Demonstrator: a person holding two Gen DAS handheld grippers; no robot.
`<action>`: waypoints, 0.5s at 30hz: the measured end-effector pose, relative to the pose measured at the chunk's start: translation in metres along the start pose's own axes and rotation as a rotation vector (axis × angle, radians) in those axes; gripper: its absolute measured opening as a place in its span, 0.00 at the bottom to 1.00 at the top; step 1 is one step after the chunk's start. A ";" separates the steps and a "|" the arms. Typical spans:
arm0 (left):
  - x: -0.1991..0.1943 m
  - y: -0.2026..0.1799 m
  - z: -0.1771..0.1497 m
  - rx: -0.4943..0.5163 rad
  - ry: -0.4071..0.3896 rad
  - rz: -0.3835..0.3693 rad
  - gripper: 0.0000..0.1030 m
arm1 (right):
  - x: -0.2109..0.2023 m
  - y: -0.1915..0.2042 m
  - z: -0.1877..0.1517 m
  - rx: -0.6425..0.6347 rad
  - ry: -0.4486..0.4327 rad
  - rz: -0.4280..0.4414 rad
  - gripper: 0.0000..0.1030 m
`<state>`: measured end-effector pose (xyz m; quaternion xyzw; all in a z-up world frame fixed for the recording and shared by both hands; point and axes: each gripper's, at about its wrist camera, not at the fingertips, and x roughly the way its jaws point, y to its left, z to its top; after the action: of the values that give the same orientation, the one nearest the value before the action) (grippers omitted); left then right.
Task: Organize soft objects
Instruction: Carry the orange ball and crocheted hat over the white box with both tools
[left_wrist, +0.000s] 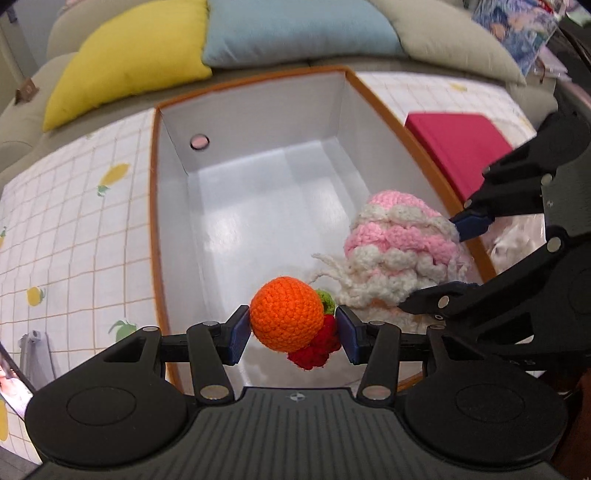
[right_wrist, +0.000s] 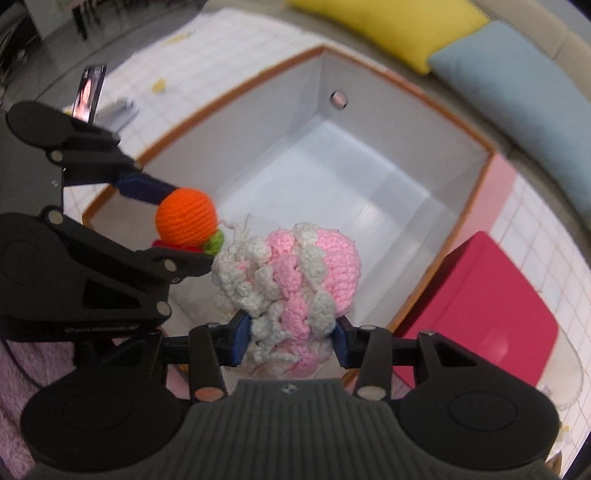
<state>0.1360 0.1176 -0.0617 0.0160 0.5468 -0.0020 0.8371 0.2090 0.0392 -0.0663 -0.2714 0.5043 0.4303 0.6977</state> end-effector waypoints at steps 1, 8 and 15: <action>0.004 0.000 0.000 -0.001 0.016 -0.005 0.55 | 0.002 0.003 -0.002 -0.016 0.015 -0.001 0.44; 0.023 0.001 -0.001 -0.004 0.094 -0.008 0.56 | 0.024 0.005 0.004 -0.059 0.084 0.021 0.45; 0.025 0.003 -0.001 -0.010 0.115 -0.007 0.60 | 0.022 0.011 0.003 -0.101 0.091 0.004 0.50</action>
<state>0.1455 0.1213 -0.0843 0.0101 0.5941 -0.0012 0.8043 0.2036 0.0543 -0.0850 -0.3246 0.5139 0.4437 0.6585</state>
